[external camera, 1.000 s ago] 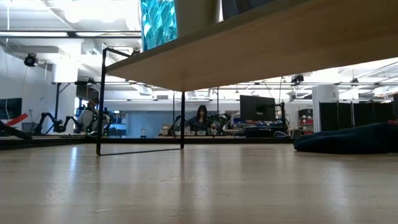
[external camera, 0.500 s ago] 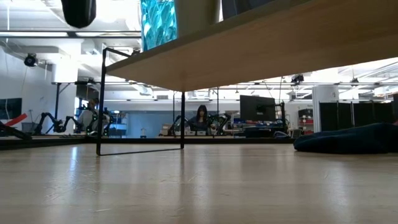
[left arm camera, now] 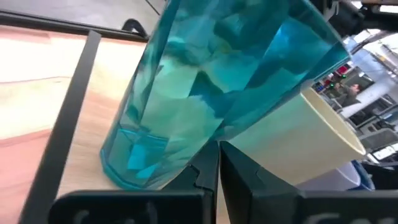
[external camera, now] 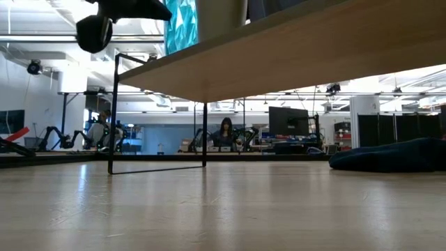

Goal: Stack small to large cups/mugs on shelf
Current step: Adjust the blue transparent cup on the shelf, then adjust the light brown shelf on the table

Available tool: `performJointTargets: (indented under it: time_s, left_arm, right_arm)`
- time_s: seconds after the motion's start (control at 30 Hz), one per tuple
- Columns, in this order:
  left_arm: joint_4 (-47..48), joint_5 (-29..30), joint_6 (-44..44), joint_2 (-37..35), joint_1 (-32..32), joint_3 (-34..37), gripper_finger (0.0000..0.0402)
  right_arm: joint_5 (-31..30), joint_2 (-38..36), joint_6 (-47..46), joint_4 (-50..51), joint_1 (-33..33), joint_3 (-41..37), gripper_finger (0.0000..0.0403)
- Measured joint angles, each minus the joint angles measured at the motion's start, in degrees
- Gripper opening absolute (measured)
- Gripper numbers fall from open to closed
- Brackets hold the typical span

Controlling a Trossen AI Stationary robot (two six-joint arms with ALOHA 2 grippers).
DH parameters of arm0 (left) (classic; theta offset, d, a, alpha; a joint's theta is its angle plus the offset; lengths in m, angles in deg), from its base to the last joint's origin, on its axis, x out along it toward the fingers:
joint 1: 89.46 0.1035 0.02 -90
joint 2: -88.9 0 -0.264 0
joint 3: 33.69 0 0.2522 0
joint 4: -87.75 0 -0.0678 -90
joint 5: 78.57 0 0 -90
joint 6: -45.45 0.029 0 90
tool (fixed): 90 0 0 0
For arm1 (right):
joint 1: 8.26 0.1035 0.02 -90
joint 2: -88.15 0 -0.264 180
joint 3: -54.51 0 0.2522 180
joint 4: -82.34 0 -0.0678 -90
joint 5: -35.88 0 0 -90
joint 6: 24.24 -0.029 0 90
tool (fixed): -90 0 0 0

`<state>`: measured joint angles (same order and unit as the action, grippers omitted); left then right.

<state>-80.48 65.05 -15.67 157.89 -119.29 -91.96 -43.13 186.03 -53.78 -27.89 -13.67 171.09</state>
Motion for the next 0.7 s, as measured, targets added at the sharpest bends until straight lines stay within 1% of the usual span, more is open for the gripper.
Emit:
performJointTargets:
  time_s: [0.13,0.3,0.57,0.7]
  left_arm:
    - [-0.71,-3.90,0.00,1.36,1.24,-0.08,0.0000]
    - [-1.62,-6.33,-0.07,2.70,1.07,-0.72,0.0000]
    - [-6.94,-6.19,0.20,5.81,1.96,-0.89,0.0000]
    - [-9.83,-5.91,0.60,8.53,2.21,-2.65,0.0000]
  right_arm:
    - [0.22,1.05,0.54,-0.76,0.03,0.05,0.0009]
    - [0.19,0.34,0.99,-1.09,-0.26,0.05,0.0009]
    - [2.41,0.07,0.87,-1.09,0.14,0.05,0.0009]
    - [2.61,0.14,0.88,-1.07,0.74,0.05,0.0009]
